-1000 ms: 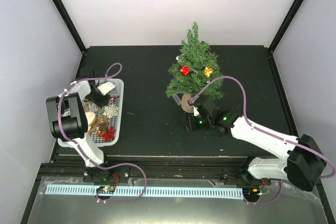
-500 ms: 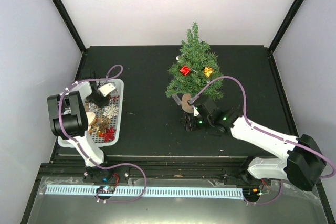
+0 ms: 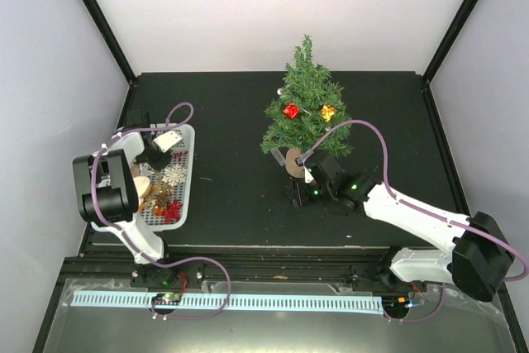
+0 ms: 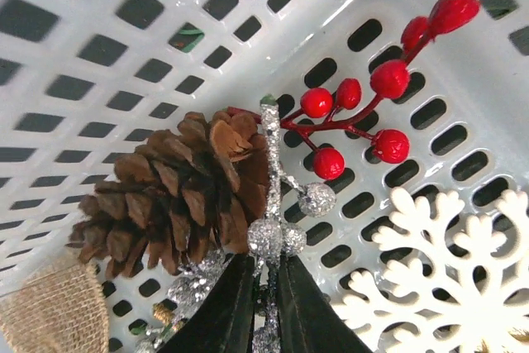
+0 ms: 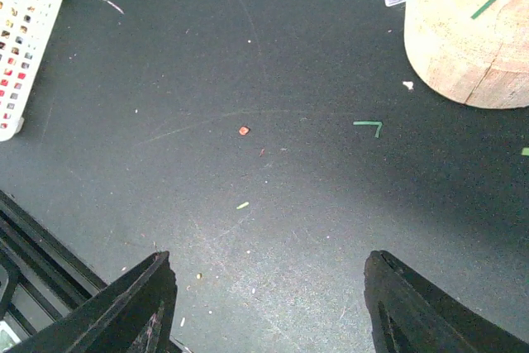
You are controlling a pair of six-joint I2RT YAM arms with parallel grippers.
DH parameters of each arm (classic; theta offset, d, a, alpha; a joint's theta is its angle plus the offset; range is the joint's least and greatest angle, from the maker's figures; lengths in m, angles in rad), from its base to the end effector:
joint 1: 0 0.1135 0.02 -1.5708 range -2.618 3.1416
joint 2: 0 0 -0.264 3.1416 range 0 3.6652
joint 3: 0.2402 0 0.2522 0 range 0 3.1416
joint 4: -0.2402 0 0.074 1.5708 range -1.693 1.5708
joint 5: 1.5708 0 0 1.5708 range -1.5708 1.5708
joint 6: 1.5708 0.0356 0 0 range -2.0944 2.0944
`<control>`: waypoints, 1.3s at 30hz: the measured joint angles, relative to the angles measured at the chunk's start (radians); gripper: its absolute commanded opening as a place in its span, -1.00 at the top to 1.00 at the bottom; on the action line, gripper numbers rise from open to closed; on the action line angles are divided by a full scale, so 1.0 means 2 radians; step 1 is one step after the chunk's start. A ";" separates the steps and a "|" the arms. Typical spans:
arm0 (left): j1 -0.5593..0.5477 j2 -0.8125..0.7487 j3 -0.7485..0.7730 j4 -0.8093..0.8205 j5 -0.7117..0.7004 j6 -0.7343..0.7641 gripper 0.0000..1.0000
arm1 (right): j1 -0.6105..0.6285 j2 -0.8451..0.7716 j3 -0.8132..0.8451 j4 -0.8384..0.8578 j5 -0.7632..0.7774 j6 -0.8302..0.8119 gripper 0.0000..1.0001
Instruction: Decorate the small christmas tree
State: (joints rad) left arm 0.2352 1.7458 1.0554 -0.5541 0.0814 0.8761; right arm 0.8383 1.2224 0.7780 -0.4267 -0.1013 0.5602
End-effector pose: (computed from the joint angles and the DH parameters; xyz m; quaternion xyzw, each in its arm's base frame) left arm 0.3198 0.0736 0.1600 0.3168 0.9336 0.0515 0.1591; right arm 0.1627 0.1863 0.2268 -0.1472 0.9268 0.2567 0.2314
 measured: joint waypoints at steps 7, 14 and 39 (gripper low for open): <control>0.000 -0.039 0.000 -0.024 0.003 -0.001 0.84 | 0.000 -0.011 0.000 0.000 -0.002 0.003 -0.26; 0.000 -0.107 0.000 -0.072 0.027 -0.003 0.83 | 0.018 -0.033 0.000 -0.007 0.009 0.001 -0.25; -0.118 -0.425 0.038 -0.329 0.278 -0.065 0.73 | 0.145 0.113 0.192 0.132 -0.070 0.097 -0.15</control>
State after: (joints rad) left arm -0.0010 0.8955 1.1313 -1.2118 0.6373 0.7464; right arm 1.1286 1.4483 1.1629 -0.1635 -0.2405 0.7532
